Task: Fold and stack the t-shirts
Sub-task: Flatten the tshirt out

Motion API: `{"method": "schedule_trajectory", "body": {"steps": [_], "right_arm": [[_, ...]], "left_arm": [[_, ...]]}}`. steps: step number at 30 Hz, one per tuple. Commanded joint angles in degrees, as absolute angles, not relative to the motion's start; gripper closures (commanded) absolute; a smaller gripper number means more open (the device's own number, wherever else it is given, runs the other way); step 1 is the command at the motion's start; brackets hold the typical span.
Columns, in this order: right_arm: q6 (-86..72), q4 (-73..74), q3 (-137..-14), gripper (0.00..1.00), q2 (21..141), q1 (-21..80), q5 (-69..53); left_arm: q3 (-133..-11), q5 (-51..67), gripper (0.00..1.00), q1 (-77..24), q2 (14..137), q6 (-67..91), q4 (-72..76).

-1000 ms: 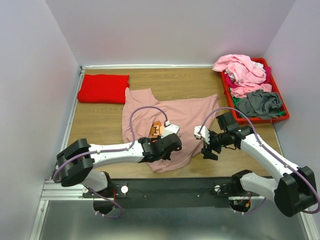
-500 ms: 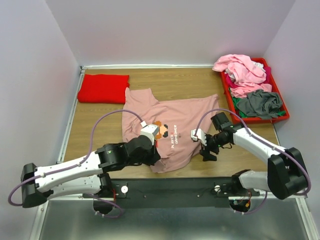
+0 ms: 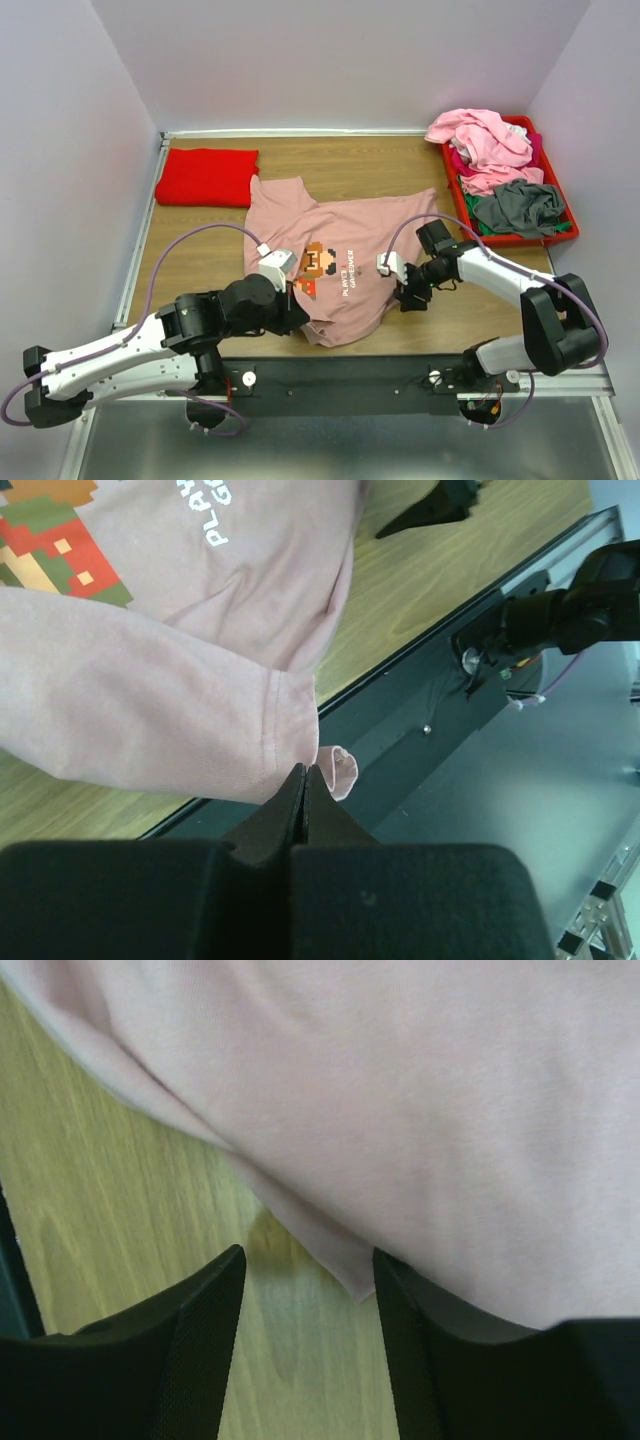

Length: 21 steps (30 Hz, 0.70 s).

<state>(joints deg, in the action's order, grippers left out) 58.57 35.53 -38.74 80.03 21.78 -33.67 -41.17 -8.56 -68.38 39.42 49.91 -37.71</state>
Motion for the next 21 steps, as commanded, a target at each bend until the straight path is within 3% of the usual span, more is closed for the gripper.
{"method": "schedule_trajectory", "body": {"steps": [1,3,10,15,21], "right_arm": [[58.18,34.19,-38.85,0.46,82.18,22.15,-30.76],[57.92,34.19,-39.02,0.52,82.35,22.06,-29.62],[57.13,35.41,-39.47,1.0,78.93,22.15,-22.95],[59.76,41.91,-39.72,1.0,71.73,22.06,-16.89],[63.81,59.56,-46.21,0.99,61.01,22.06,-11.61]], "left_arm": [[-44.12,-10.28,1.0,-68.64,37.09,48.52,-38.85],[-44.3,-11.33,1.0,-68.64,35.78,48.17,-38.94],[-45.26,-14.67,1.0,-68.64,32.7,48.69,-40.34],[-46.4,-15.21,1.0,-68.64,31.73,48.26,-40.08],[-49.3,-13.8,1.0,-68.64,33.57,45.44,-37.44]]}}
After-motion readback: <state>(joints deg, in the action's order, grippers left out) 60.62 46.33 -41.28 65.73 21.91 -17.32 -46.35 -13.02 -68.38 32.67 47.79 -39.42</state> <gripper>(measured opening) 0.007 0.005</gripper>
